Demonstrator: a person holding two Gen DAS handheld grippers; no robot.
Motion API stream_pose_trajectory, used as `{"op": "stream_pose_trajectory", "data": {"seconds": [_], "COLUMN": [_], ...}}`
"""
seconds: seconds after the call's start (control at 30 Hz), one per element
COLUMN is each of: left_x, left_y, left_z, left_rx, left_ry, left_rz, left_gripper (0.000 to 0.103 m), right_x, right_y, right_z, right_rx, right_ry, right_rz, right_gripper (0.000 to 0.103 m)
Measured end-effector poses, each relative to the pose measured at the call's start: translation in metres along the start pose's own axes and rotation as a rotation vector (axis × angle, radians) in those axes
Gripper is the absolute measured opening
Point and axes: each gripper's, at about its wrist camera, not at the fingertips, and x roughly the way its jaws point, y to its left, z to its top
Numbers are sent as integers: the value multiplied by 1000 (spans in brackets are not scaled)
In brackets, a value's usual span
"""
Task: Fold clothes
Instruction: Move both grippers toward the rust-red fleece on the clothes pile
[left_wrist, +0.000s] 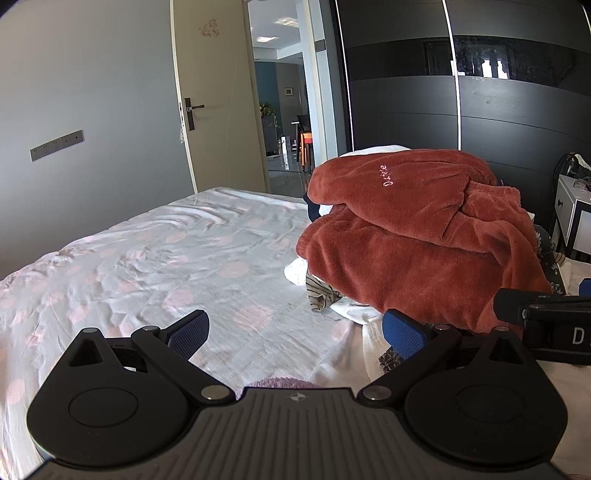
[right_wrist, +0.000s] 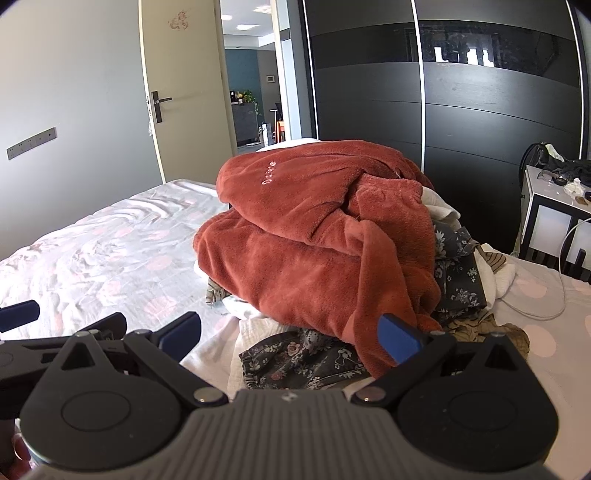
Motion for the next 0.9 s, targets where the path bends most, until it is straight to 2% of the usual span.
{"op": "stream_pose_trajectory", "data": {"seconds": [0.23, 0.37, 0.9], "left_x": [-7, -6, -2], "left_y": [-2, -2, -11], "left_z": [0, -1, -4], "left_rx": [14, 17, 37], "left_ry": [-51, -44, -29], "left_rz": [15, 8, 18], "left_gripper": [100, 98, 98], "right_x": [-1, 3, 3], "right_y": [-8, -13, -18], "right_z": [3, 10, 5], "right_rx": [24, 24, 23], "right_ry": [10, 18, 2], "right_rz": [22, 18, 17], "right_gripper": [102, 102, 102]}}
